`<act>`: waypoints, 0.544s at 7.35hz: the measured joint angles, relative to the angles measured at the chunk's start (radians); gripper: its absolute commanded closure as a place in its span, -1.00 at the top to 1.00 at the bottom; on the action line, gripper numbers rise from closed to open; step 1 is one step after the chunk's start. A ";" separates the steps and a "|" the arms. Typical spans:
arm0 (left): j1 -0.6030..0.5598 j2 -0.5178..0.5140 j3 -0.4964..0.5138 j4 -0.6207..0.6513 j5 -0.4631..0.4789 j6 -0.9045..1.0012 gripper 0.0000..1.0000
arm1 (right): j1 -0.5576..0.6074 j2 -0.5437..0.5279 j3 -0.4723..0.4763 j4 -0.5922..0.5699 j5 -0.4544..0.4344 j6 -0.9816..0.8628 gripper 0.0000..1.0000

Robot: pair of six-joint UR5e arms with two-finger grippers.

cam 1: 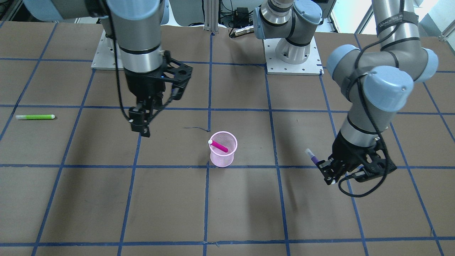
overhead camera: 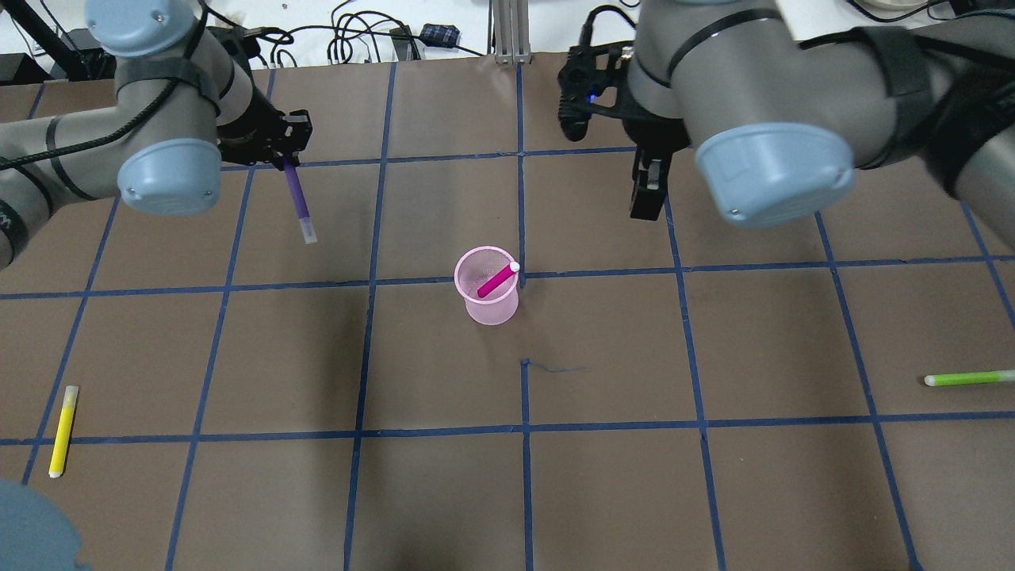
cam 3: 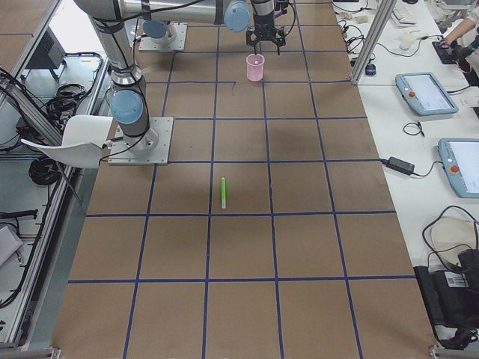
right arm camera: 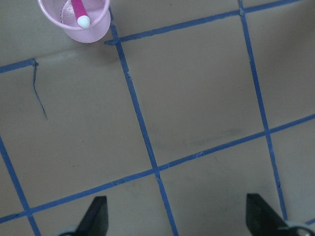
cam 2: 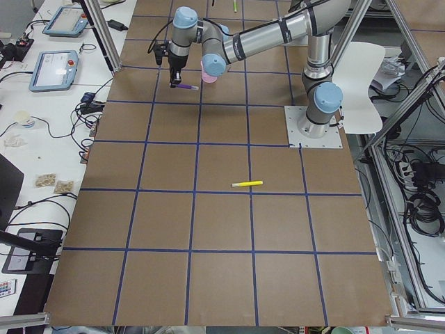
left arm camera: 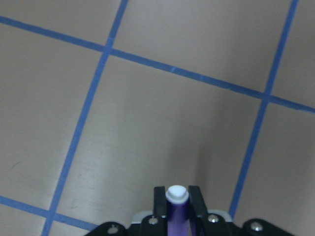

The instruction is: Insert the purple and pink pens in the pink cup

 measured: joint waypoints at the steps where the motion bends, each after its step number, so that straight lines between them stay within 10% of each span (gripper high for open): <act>1: -0.058 0.007 -0.010 0.053 0.002 -0.055 -1.00 | -0.032 -0.031 -0.002 0.046 0.013 0.105 1.00; 4: -0.204 0.012 -0.042 0.142 0.021 -0.195 -1.00 | -0.047 -0.075 -0.017 0.141 0.011 0.596 1.00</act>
